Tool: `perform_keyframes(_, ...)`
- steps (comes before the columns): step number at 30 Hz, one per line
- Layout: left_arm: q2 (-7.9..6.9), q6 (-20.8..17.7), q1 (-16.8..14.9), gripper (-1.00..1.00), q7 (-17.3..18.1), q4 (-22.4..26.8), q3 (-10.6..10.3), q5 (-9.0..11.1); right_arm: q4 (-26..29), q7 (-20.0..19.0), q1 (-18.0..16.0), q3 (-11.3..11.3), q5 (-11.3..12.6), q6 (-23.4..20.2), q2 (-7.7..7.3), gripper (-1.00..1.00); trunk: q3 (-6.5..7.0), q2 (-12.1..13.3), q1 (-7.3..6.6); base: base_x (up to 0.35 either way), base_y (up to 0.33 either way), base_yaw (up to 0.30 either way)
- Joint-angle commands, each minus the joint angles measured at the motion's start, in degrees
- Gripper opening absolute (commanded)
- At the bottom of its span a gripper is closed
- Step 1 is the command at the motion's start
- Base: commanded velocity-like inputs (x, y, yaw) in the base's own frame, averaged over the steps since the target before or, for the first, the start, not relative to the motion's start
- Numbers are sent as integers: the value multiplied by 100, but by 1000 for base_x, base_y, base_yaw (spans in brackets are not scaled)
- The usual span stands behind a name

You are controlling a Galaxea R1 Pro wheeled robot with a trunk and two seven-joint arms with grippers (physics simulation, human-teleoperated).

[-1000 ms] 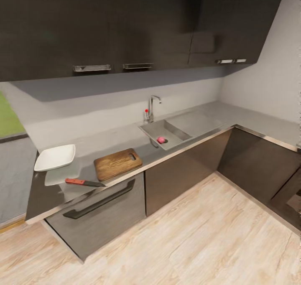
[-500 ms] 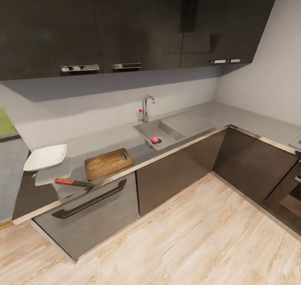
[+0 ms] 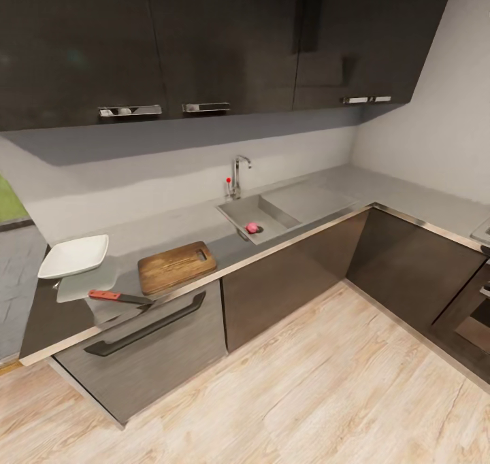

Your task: In the kitchen, take the Vidalia onion out of the sink, dice it on the chopping board with the paring knife, put the diced onion into the bowl on the countertop, then place both the paring knife and the chopping board into the sink.

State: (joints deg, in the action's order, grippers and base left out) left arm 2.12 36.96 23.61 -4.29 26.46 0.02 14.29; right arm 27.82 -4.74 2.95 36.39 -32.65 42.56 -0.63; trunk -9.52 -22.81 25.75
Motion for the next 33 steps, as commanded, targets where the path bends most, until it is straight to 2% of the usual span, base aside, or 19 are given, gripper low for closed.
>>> perform_keyframes(1, 19, 2, 3, 100, -40, 9, -2, -30, 69, -54, -63, 40, -23, -177, 6, 100, -9, -11, 3, 0, 0, 0)
perform_keyframes(3, 66, -1, 3, 100, -38, 4, -9, -38, 253, -67, -201, 36, -23, -689, 14, 100, -9, -11, 3, 0, 0, 0)
perform_keyframes(6, 99, -3, 3, 100, -37, 1, -14, -44, 531, -75, -349, 26, -5, -1154, 68, 100, -9, -11, 3, 0, 0, 0)
perform_keyframes(11, 117, -4, 3, 100, -35, 0, -18, -48, 1123, -98, -481, 2, 34, -1467, 380, 100, -9, -11, 3, 0, 0, 0)
perform_keyframes(13, 120, -4, 3, 100, -36, -1, -19, -48, 1441, -172, -499, -29, 49, -1513, 475, 100, -9, -11, 3, 0, 0, 0)
perform_keyframes(15, 121, -4, 3, 100, -36, -1, -19, -48, 1609, -296, -505, -41, 76, -1554, 505, 100, -9, -11, 3, 0, 0, 0)
perform_keyframes(17, 122, -4, 3, 100, -35, -1, -19, -49, 1810, -729, -513, -50, 271, -1901, 496, 100, -9, -11, 3, 0, 0, 0)
perform_keyframes(18, 122, -4, 3, 100, -30, -1, -19, -49, 2033, -1244, -517, -60, 708, -2594, 467, 100, -9, -11, 3, 0, 0, 0)
perform_keyframes(22, 122, -4, 3, 100, -28, -27, -19, -49, 2334, -1356, -516, -114, 941, -2938, 532, 100, -9, -11, 3, 0, 0, 0)
perform_keyframes(25, 122, -4, 3, 100, -29, -51, -19, -49, 2491, -1120, -515, -508, 989, -3020, 654, 100, -9, -11, 3, 0, 0, 0)
perform_keyframes(26, 122, -4, 3, 100, -32, -59, -19, -49, 2605, -742, -517, -1249, 1003, -3055, 724, 100, -9, -11, 3, 0, 0, 0)
perform_keyframes(27, 122, -4, 3, 100, -31, -59, -19, -49, 2631, -670, -516, -1406, 1006, -3061, 732, 100, -9, -11, 3, 0, 0, 0)
perform_keyframes(28, 122, -4, 3, 100, -31, -61, -19, -49, 2741, -475, -517, -1835, 1013, -3077, 758, 100, -9, -11, 3, 0, 0, 0)
perform_keyframes(29, 122, -4, 3, 100, -30, -61, -19, -49, 2827, -374, -517, -2048, 1017, -3083, 795, 100, -9, -11, 3, 0, 0, 0)
perform_keyframes(30, 122, -4, 3, 100, -29, -62, -19, -49, 2926, -303, -516, -2187, 1019, -3088, 867, 100, -9, -11, 3, 0, 0, 0)
perform_keyframes(33, 122, -4, 3, 100, -31, -62, -19, -49, 3177, -243, -516, -2336, 1027, -3076, 1036, 100, -9, -11, 3, 0, 0, 0)
